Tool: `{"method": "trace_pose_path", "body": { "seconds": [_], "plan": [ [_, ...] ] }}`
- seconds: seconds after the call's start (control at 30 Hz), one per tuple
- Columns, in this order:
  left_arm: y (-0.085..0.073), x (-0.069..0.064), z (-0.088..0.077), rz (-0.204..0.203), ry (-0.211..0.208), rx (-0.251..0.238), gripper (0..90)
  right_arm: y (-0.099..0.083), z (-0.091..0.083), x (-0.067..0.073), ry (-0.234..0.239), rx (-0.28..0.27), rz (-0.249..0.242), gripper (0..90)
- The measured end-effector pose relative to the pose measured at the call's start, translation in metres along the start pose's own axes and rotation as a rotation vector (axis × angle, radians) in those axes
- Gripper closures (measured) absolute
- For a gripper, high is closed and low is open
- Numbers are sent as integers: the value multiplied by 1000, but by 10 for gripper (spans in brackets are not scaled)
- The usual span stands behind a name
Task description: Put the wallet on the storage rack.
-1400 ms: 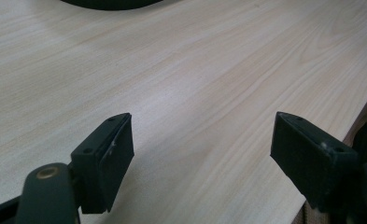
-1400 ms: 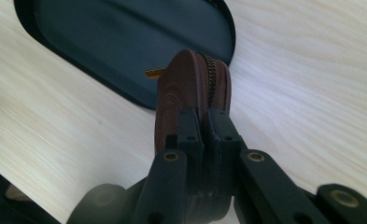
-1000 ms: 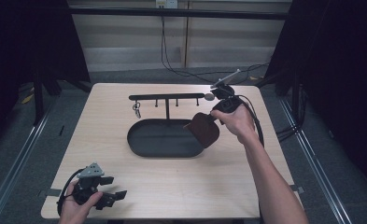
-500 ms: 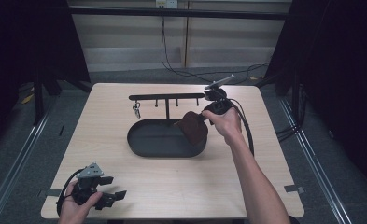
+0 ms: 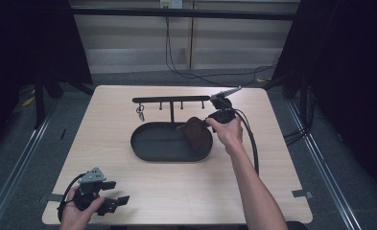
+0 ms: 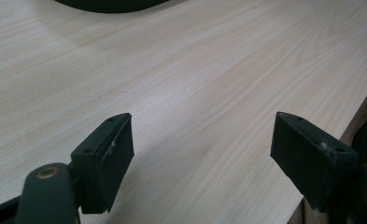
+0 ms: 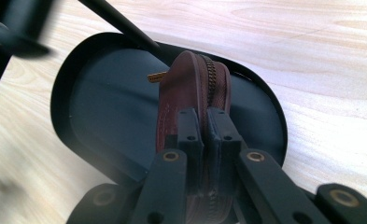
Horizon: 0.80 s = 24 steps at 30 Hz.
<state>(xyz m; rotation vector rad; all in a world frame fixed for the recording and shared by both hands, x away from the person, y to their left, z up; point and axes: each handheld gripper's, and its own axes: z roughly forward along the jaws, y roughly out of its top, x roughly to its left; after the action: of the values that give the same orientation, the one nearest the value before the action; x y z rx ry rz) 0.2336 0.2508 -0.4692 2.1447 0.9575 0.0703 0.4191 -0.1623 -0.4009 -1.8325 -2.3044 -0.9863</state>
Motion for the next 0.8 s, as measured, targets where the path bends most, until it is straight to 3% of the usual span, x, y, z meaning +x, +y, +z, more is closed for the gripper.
{"method": "trace_pose_path", "body": {
  "seconds": [0.33,0.8],
  "plan": [
    [0,0,0,5,0,5,212,-15,23,-12,28,-13,30,843],
    [0,1,1,4,-8,13,211,-23,39,-25,17,-27,58,809]
  ]
}}
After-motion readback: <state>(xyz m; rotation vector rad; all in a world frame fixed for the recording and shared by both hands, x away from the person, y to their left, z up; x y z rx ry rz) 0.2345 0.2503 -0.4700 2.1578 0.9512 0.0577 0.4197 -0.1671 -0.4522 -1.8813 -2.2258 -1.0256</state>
